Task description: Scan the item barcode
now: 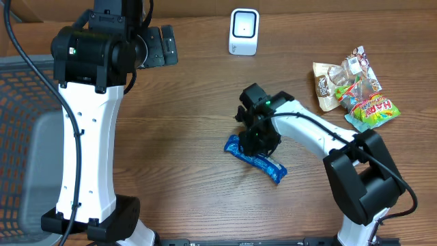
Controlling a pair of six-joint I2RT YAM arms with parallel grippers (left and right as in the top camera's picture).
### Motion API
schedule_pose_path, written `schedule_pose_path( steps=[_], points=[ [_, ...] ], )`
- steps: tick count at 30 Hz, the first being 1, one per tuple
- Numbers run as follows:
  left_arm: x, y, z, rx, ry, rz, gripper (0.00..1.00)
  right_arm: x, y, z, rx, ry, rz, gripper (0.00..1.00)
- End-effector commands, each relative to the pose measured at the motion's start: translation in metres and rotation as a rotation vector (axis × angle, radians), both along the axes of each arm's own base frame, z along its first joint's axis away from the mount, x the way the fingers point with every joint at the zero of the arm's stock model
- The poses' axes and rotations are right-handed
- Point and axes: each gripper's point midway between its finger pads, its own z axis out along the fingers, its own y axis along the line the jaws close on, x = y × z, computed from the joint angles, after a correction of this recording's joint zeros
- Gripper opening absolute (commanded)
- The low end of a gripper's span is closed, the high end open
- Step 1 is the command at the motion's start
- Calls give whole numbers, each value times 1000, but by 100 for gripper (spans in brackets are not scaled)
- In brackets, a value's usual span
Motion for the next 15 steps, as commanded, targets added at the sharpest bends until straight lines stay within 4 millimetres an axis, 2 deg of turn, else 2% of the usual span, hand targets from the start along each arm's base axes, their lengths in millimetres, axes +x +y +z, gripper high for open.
schedule_pose_path(
  steps=[1,5,11,14,15],
  points=[
    [1,2,0,21,-2,-7,100,-5,-6,-6,-48,-19,14,31],
    [1,2,0,22,-2,-7,100,5,-18,-10,-115,-84,44,31],
    [1,2,0,22,-2,-7,100,48,-18,-9,-154,-290,75,31],
    [1,2,0,22,-2,-7,100,78,-21,-3,-204,-431,44,31],
    [1,2,0,21,-2,-7,100,86,-22,0,-215,-467,32,34]
  ],
)
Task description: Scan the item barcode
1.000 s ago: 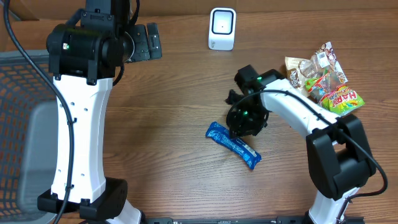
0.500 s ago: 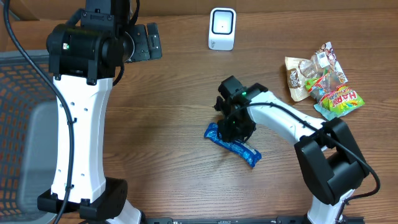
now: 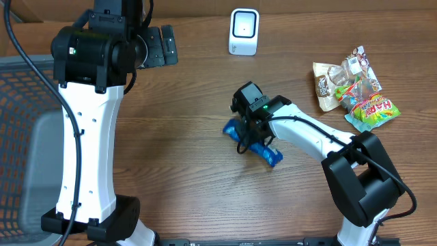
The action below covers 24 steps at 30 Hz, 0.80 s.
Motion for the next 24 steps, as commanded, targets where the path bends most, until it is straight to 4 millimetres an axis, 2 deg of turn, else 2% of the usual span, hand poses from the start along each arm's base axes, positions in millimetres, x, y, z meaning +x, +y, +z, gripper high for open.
schedule_pose_path(
  steps=[1,6,8,11,14,17,20,24],
  points=[
    [1,2,0,22,-2,-7,100,36,-25,5,-140,-189,-56,35],
    [1,2,0,22,-2,-7,100,81,-31,27,-129,-391,-215,34],
    [1,2,0,21,-2,-7,100,100,-37,41,-109,-493,-363,28],
    [1,2,0,21,-2,-7,100,109,-37,51,-65,-537,-458,30],
    [1,2,0,22,-2,-7,100,100,-27,52,-11,-440,-461,46],
    [1,2,0,21,-2,-7,100,80,-23,54,40,-265,-425,60],
    [1,2,0,21,-2,-7,100,62,-38,58,84,-92,-475,63],
    [1,2,0,22,-2,-7,100,51,-54,56,184,77,-487,63]
  ],
)
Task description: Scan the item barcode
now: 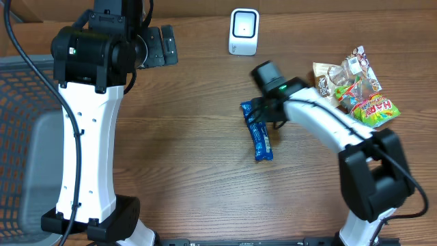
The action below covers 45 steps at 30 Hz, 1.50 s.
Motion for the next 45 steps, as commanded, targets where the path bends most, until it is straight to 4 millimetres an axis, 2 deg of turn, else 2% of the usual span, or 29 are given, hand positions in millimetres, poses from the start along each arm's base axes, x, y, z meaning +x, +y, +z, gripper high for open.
schedule_pose_path(
  steps=[1,3,6,12,16,21,24,26,30,33,38,42,45],
  points=[
    [1,2,0,22,-2,-7,100,1,7,25,246,64,14,63],
    [1,2,0,21,-2,-7,100,-2,5,27,314,93,67,67],
    [1,2,0,22,-2,-7,100,-5,1,21,375,120,142,68],
    [1,2,0,22,-2,-7,100,-25,15,0,491,183,329,67],
    [1,2,0,22,-2,-7,100,-27,14,-17,487,213,326,62],
    [1,2,0,22,-2,-7,100,-20,17,-32,494,208,328,61],
    [1,2,0,22,-2,-7,100,-21,24,-41,544,223,346,54],
    [1,2,0,21,-2,-7,100,-23,27,-41,563,226,364,50],
    [1,2,0,21,-2,-7,100,-25,27,-40,570,235,363,34],
    [1,2,0,22,-2,-7,100,-29,27,-40,570,252,357,4],
    [1,2,0,21,-2,-7,100,-33,32,-31,623,278,355,4],
    [1,2,0,21,-2,-7,100,-30,43,-6,735,291,340,4],
    [1,2,0,22,-2,-7,100,-18,47,20,827,272,294,4]
  ],
)
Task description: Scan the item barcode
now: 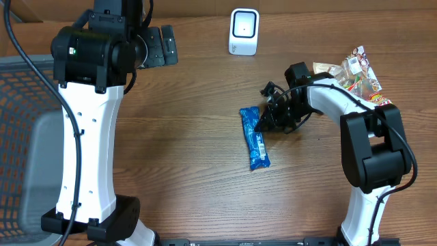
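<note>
A blue snack bar lies lengthwise toward me at the middle of the wooden table. My right gripper reaches in from the right and is shut on the bar's far right edge. The white barcode scanner stands at the table's back edge, well beyond the bar. My left gripper hangs high at the back left, far from both; its jaws cannot be made out from this angle.
A pile of snack packets lies at the right, just behind my right arm. The white left arm column stands at the left, with a grey mesh chair beside the table.
My right wrist has swung from behind the bar to its right side. The bar has shifted slightly toward me and sits straighter. The left arm has not moved.
My right gripper was down on the bar, which lay slanted near the table's middle. Then the bar stood a little further back. Later it was turned lengthwise closer to the scanner, held at its far end. Now it is gripped from the right.
</note>
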Controlling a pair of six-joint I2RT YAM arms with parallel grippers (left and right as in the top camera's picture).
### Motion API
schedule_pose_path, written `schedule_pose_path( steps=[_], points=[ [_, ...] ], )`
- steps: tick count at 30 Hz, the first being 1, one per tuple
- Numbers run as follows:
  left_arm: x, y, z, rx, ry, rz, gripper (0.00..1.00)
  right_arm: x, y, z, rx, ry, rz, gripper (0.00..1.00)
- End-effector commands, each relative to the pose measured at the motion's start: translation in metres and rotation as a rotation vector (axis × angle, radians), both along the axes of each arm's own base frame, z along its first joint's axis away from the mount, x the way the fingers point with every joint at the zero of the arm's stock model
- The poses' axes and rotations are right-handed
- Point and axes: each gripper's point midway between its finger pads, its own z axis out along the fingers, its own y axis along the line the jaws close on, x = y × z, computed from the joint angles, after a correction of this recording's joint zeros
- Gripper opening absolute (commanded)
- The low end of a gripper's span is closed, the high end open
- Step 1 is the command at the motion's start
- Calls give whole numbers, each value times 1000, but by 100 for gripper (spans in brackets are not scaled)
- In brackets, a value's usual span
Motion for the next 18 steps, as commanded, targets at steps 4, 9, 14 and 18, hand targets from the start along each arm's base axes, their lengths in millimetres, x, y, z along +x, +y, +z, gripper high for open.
schedule_pose_path(
  steps=[4,9,14,18],
  points=[
    [1,2,0,22,-2,-7,100,40,9,76,214,-44,-131,4],
    [1,2,0,21,-2,-7,100,68,0,112,157,-112,-313,4],
    [1,2,0,22,-2,-7,100,91,-12,145,120,-197,-479,4],
    [1,2,0,21,-2,-7,100,107,-22,166,107,-222,-633,4]
  ],
)
